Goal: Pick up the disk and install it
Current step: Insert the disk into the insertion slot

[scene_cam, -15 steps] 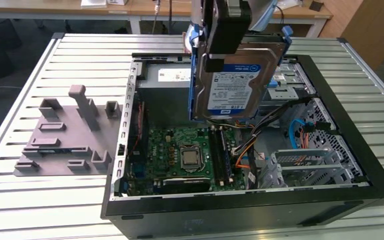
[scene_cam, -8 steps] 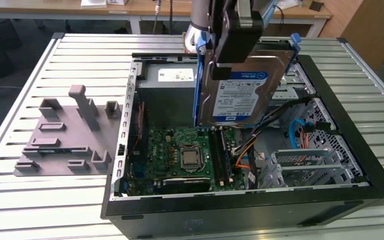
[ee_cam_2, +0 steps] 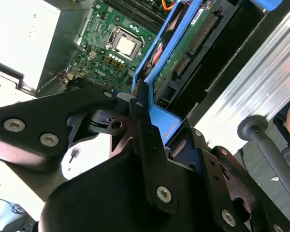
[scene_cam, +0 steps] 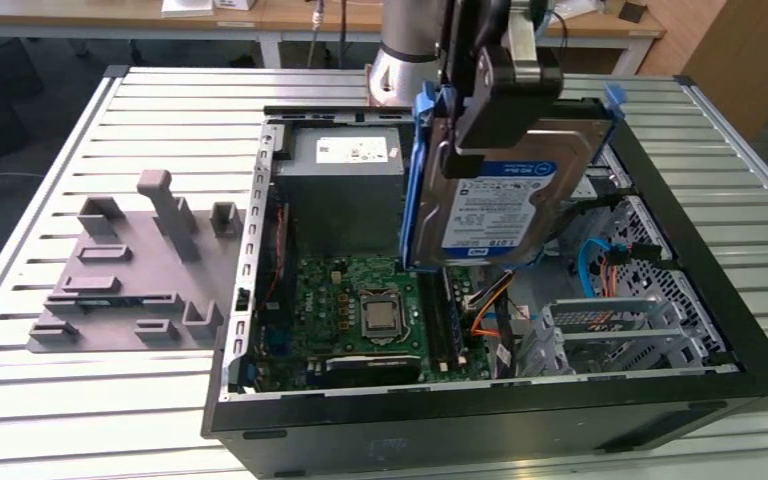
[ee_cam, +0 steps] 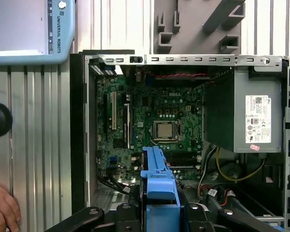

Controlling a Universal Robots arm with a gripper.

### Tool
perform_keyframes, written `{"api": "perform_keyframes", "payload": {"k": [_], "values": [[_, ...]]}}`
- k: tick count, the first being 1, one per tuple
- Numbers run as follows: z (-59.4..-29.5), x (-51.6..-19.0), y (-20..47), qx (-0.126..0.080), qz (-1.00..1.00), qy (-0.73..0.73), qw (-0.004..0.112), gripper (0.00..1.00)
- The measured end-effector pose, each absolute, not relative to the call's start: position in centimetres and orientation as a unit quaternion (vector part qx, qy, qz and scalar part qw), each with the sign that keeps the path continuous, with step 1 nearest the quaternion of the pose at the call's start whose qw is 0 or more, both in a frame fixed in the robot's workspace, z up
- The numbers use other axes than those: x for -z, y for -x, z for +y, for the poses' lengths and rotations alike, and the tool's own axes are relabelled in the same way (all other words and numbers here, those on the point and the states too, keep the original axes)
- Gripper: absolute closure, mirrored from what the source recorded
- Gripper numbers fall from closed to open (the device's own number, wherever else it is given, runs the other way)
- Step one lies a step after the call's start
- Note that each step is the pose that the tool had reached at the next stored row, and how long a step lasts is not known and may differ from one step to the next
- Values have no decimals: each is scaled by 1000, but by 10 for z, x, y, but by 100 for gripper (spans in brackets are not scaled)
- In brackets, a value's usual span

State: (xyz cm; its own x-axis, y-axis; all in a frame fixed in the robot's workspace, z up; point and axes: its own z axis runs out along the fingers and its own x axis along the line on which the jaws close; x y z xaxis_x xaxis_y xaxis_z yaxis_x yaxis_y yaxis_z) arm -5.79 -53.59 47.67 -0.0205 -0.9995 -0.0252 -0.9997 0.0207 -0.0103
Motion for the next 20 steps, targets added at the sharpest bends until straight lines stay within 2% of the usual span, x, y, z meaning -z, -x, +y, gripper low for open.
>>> {"api": "perform_keyframes", "payload": {"k": [20], "values": [[-550, -472, 40, -5, 714, 700, 13, 64]]}}
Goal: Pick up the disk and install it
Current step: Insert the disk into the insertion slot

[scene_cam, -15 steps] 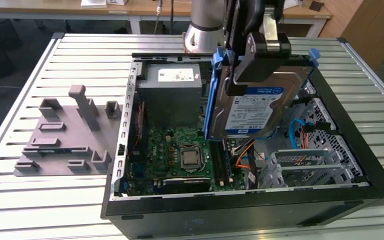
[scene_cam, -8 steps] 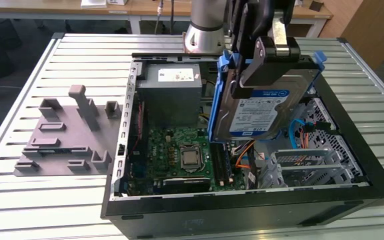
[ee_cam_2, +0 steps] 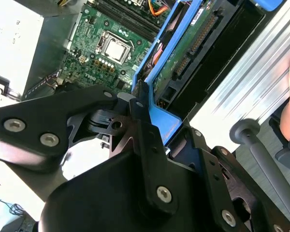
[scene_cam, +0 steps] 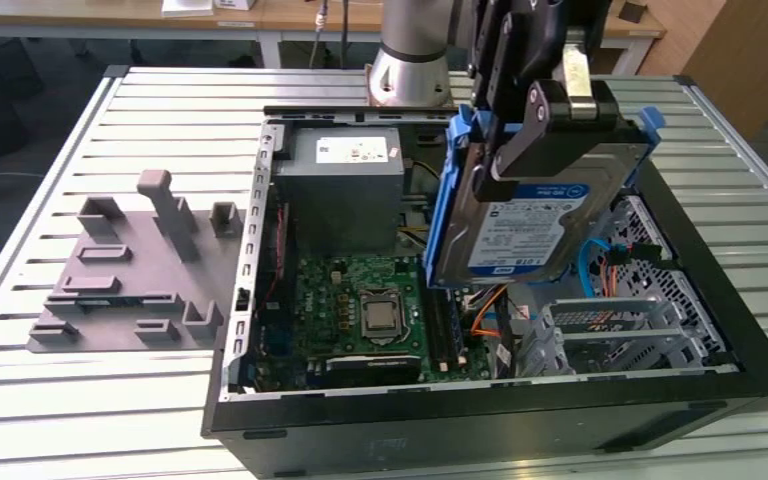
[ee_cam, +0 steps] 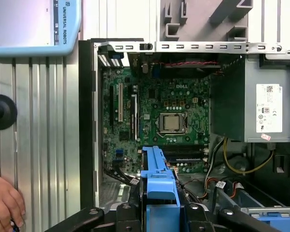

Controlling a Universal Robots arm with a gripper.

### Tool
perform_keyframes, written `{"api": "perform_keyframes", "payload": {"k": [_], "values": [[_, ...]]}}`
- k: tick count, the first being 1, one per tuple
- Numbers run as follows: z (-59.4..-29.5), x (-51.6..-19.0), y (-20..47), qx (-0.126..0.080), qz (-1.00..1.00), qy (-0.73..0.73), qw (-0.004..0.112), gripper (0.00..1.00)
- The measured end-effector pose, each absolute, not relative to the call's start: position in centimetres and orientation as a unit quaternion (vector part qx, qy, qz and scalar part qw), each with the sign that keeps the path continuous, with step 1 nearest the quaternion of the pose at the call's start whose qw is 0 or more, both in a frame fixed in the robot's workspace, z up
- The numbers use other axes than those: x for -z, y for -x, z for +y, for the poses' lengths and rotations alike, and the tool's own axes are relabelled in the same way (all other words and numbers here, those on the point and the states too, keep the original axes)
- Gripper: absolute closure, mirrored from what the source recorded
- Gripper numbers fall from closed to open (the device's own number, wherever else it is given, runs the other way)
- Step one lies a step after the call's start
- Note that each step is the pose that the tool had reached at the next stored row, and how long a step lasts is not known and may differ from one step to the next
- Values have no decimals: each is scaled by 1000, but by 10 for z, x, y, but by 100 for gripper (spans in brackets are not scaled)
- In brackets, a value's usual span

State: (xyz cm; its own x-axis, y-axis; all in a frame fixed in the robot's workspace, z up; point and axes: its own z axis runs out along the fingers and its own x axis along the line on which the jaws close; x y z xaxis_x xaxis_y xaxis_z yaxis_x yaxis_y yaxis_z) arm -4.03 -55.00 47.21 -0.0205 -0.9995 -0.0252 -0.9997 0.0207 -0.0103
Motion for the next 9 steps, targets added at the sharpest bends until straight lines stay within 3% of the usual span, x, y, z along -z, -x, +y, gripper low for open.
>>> {"api": "perform_keyframes", "payload": {"k": [9], "values": [[-553, -471, 31, -5, 714, 700, 13, 64]]}}
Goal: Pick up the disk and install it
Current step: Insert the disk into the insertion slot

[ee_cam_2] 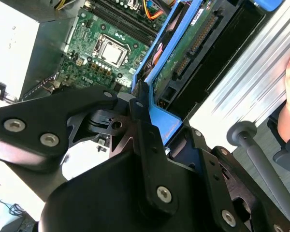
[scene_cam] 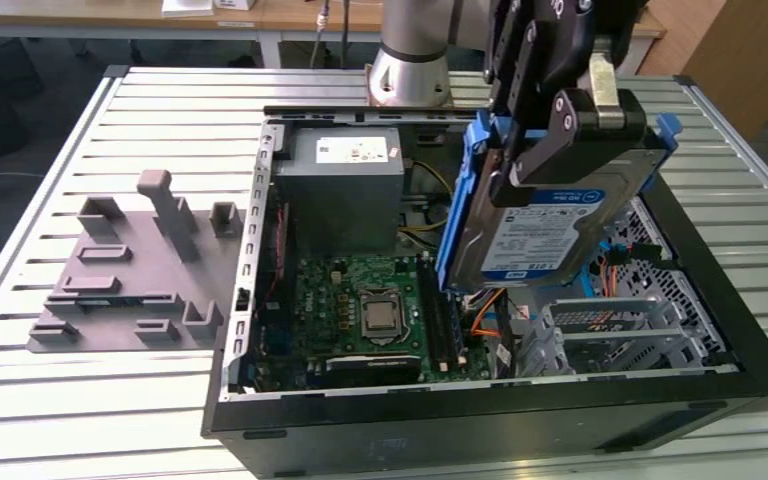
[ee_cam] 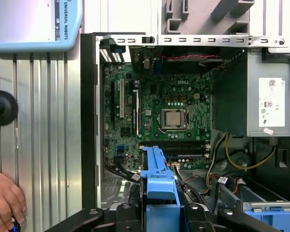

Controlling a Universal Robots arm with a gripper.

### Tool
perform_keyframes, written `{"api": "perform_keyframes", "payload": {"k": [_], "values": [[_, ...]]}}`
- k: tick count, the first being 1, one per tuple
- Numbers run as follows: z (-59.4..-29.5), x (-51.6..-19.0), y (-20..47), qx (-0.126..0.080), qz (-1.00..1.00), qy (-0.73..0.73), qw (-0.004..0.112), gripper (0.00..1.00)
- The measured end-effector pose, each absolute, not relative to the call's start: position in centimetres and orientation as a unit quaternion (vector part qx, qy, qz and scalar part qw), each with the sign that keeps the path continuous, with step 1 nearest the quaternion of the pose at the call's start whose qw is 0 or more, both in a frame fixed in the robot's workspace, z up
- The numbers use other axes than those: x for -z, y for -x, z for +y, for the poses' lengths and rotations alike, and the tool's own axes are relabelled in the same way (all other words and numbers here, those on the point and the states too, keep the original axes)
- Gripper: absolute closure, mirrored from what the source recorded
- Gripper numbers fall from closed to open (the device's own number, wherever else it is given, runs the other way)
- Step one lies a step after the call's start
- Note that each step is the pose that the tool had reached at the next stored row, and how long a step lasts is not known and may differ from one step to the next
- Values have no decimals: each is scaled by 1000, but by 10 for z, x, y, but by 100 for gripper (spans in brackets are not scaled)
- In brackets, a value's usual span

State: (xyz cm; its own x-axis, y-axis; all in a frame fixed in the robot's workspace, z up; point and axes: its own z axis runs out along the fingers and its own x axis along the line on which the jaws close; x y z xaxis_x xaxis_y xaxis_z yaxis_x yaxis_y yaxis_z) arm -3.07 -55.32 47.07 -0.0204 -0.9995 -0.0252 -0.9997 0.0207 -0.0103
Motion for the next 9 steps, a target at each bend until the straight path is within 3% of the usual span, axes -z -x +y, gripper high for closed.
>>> {"api": "perform_keyframes", "payload": {"k": [9], "values": [[-559, -469, 22, -5, 714, 700, 13, 64]]}}
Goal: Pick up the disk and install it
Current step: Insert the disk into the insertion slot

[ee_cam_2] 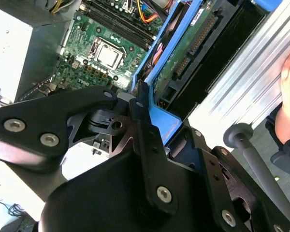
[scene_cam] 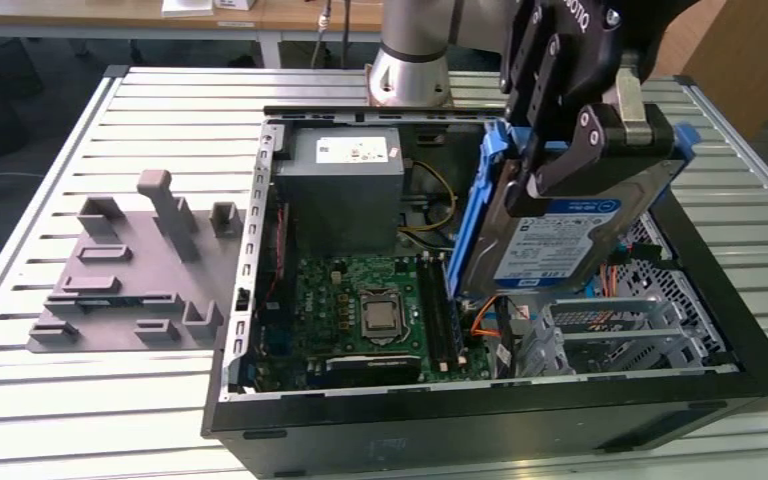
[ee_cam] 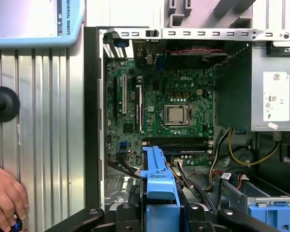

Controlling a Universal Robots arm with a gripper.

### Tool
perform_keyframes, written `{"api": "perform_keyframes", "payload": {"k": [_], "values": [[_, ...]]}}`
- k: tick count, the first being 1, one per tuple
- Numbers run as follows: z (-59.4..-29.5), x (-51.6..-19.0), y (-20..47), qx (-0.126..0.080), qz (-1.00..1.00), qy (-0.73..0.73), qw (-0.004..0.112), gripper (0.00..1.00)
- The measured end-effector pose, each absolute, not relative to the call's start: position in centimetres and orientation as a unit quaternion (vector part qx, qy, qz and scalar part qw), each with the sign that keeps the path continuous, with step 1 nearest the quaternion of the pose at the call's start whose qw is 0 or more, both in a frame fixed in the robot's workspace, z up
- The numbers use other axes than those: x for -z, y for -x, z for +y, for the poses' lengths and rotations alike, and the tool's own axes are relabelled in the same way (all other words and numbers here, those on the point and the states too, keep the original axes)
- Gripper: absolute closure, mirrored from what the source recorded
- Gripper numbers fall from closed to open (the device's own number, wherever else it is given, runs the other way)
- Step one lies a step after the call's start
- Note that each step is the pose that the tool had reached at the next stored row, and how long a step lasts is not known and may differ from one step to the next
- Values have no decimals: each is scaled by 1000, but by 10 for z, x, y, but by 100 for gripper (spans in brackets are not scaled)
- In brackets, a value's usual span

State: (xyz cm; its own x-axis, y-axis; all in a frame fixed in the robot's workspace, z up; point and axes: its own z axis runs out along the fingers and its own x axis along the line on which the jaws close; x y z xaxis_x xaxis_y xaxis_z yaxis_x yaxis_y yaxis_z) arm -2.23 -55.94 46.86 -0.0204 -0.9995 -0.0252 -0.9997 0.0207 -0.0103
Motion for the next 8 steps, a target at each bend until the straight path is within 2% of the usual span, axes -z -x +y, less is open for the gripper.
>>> {"api": "perform_keyframes", "payload": {"k": [8], "values": [[-571, -464, 16, -5, 714, 700, 13, 64]]}}
